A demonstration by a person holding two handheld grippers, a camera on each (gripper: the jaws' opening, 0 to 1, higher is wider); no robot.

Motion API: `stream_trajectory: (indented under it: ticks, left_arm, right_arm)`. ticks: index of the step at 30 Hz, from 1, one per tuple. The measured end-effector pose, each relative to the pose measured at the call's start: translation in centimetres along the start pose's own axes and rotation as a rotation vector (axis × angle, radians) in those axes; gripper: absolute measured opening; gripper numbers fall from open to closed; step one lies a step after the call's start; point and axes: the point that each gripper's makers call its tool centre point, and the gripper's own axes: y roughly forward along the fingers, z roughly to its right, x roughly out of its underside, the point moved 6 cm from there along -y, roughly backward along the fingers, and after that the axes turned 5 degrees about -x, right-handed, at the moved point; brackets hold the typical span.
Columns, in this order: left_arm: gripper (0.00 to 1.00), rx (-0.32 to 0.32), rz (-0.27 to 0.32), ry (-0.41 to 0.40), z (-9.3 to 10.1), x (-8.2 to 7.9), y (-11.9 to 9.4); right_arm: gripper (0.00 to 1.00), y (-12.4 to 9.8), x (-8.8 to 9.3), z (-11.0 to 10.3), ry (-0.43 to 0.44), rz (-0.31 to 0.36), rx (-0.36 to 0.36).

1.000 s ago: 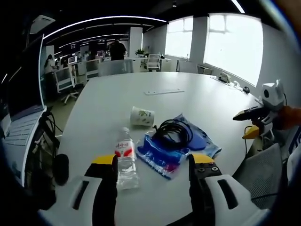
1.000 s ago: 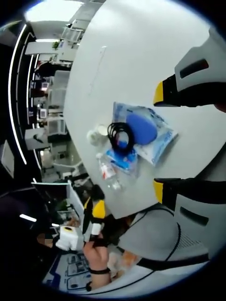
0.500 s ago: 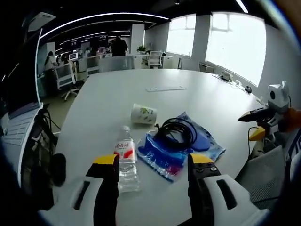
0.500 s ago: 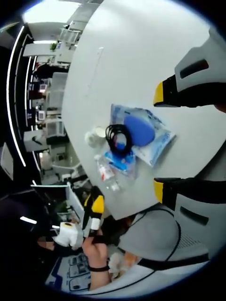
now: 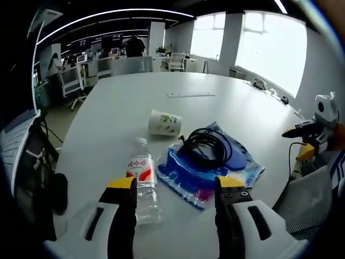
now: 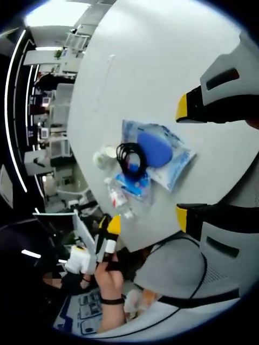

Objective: Arrange the tabletop items into an orderly group along one side of the table until the central work area is clear of visible clutter.

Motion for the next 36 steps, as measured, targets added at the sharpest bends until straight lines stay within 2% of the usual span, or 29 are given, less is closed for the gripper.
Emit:
stream_trajectory:
  ticks: [9,22,36]
  left_arm:
    - [0.58,-0.015,-0.009,0.005,-0.8,-0.8,1.7]
    - [0.57,-0.040,-0.024,0.017,-1.7,-2.2,3.4]
    - [0.57,-0.063,-0.089,0.035,-3.3,-2.3,5.4]
  right_arm:
    - [0.58,-0.2,0.6,-0.1,0.013,-0.011,0.002]
    - [0.58,0.3,0.4,0.0,0.017,-0.010,-0.010]
    - [0.58,0.9,0.5,0.4,0.024,-0.013,-0.019]
